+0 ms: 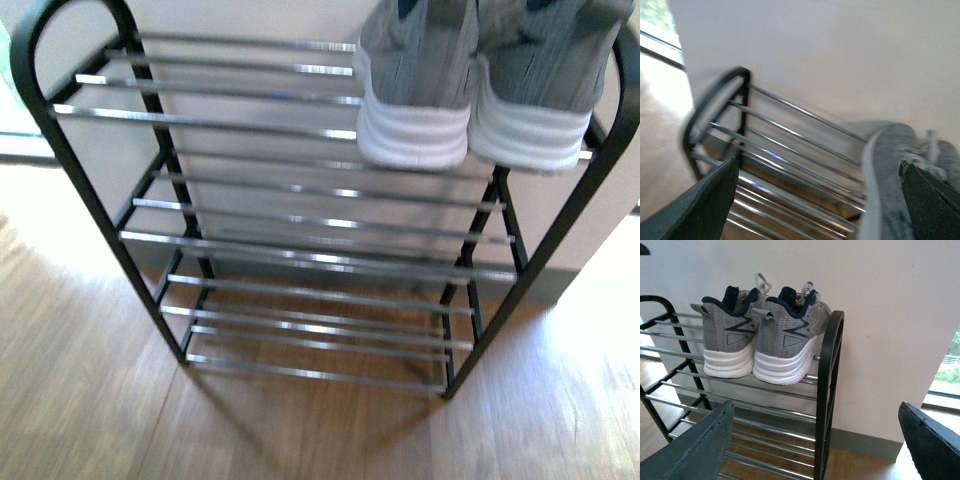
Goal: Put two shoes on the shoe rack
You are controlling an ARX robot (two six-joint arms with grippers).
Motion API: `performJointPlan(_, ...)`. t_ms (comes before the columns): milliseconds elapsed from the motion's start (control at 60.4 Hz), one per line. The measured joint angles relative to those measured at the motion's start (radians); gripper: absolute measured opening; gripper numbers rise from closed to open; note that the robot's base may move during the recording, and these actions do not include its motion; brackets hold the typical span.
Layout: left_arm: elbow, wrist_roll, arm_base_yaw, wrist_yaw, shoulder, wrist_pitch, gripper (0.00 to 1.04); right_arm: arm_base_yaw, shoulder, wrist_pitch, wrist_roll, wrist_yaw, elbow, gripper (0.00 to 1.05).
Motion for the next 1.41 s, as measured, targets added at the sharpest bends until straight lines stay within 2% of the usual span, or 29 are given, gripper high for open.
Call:
performJointPlan(50, -0.082, 0.086, -0.004, -0.093, -0.108, 0.051, 0.95, 0.000, 0.000, 0.000, 0.000, 0.000, 0.000, 0.95)
performJointPlan(149, -0.275, 0.200, 0.018, -0.182, -0.396, -0.039, 0.95, 0.000, 0.000, 0.000, 0.000, 0.000, 0.000, 0.95)
performJointPlan(265, -0.589, 0.307, 0.166, -0.217, -0.860, -0.135, 0.95, 0.000, 0.000, 0.000, 0.000, 0.000, 0.000, 0.95)
performJointPlan(331, -0.697, 0.368, 0.207, -0.222, -0.955, -0.082, 0.95, 0.000, 0.000, 0.000, 0.000, -0.002, 0.000, 0.95)
performJointPlan(381, -0.730, 0.382, 0.219, -0.185, -0.959, -0.098, 0.95, 0.000, 0.000, 0.000, 0.000, 0.000, 0.000, 0.95)
performJointPlan(463, -0.838, 0.465, 0.320, 0.151, -1.014, 0.092, 0.81, 0.000, 0.000, 0.000, 0.000, 0.000, 0.000, 0.95)
performJointPlan(513, -0.887, 0.486, 0.361, 0.297, -1.050, 0.163, 0.72, 0.000, 0.000, 0.000, 0.000, 0.000, 0.000, 0.95)
performJointPlan(546, -0.902, 0.496, 0.378, 0.358, -1.067, 0.180, 0.66, 0.000, 0.000, 0.000, 0.000, 0.000, 0.000, 0.95)
performJointPlan(596, -0.919, 0.506, 0.401, 0.414, -1.094, 0.190, 0.57, 0.000, 0.000, 0.000, 0.000, 0.000, 0.000, 0.95)
performJointPlan(679, -0.938, 0.514, 0.426, 0.445, -1.122, 0.195, 0.45, 0.000, 0.000, 0.000, 0.000, 0.000, 0.000, 0.95)
performJointPlan(761, -0.974, 0.521, 0.531, 0.571, -1.150, 0.195, 0.27, 0.000, 0.000, 0.000, 0.000, -0.001, 0.000, 0.95)
performJointPlan(861, -0.995, 0.521, 0.564, 0.574, -1.171, 0.193, 0.11, 0.000, 0.000, 0.000, 0.000, 0.000, 0.000, 0.95)
performJointPlan(894, -0.996, 0.523, 0.565, 0.581, -1.221, 0.134, 0.02, 0.000, 0.000, 0.000, 0.000, -0.002, 0.000, 0.95)
performJointPlan(943, -1.015, 0.525, 0.566, 0.583, -1.281, 0.091, 0.01, 0.000, 0.000, 0.000, 0.000, 0.000, 0.000, 0.95)
performJointPlan(1407, -1.076, 0.526, 0.566, 0.583, -1.357, 0.095, 0.01, 0.000, 0.000, 0.000, 0.000, 0.000, 0.000, 0.95)
